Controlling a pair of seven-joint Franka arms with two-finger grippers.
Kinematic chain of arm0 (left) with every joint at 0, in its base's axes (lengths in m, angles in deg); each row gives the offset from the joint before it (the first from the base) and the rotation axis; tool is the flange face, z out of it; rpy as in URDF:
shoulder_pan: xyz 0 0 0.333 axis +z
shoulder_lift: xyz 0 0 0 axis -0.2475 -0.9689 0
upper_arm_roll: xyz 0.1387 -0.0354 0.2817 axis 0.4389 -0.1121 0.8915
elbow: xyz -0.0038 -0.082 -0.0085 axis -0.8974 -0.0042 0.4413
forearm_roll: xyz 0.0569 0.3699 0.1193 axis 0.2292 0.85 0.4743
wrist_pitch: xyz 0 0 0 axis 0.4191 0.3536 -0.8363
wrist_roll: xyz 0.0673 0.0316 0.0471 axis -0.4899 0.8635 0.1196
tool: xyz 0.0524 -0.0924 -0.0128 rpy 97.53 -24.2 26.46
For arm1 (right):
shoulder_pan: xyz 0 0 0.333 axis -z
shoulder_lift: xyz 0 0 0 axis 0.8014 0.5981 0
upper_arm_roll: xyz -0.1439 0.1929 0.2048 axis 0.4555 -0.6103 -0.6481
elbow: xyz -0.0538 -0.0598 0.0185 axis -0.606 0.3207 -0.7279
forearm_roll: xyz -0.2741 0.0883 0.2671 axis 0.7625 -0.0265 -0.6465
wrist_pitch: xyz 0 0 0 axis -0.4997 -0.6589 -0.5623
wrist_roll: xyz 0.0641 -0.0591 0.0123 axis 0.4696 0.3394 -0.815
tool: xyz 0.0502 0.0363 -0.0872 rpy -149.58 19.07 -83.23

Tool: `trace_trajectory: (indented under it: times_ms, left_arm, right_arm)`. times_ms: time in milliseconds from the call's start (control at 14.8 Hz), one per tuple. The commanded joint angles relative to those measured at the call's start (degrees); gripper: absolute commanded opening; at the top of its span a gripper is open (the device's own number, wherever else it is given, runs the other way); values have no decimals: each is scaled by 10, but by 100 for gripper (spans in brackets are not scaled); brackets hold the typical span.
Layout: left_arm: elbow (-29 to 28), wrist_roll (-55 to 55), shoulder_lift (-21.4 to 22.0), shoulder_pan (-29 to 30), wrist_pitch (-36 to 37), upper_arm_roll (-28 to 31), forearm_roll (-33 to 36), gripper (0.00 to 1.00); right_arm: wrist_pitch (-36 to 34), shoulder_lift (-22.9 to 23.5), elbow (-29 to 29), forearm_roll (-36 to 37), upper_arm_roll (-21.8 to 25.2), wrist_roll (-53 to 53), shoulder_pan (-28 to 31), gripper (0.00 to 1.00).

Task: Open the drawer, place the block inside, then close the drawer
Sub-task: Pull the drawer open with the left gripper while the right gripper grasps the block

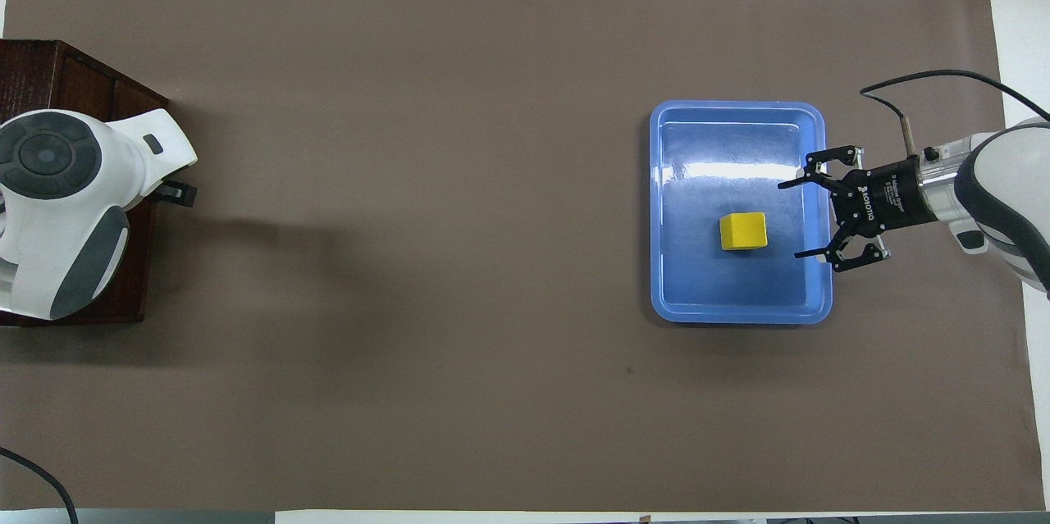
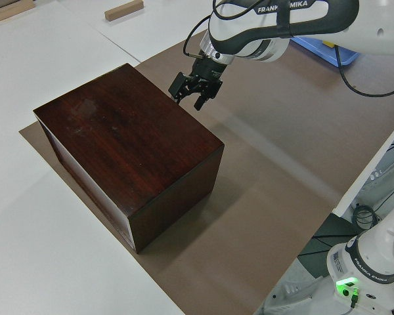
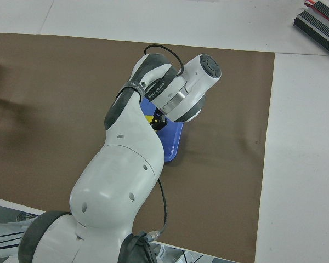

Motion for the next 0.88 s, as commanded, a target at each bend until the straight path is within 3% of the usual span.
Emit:
trace_trajectory:
  times_ms: [0, 202, 269, 472, 808]
  left_arm:
    - [-41, 43, 7, 6, -49, -3, 16, 100]
    - [-35, 106, 1, -10, -56, -7, 12, 100]
    - [-29, 137, -5, -41, -52, -11, 1, 100]
    - [1, 207, -9, -136, -19, -8, -114, 100]
    - [14, 239, -9, -172, 12, -9, -117, 100]
  right_arm:
    - [5, 35, -1, -57, -5, -39, 25, 100]
    - [0, 48, -2, -67, -5, -49, 28, 100]
    - [0, 52, -4, -67, -5, -66, 28, 100]
    - [6, 54, -20, -79, -5, -91, 27, 100]
    - [46, 46, -61, -103, -5, -139, 20, 100]
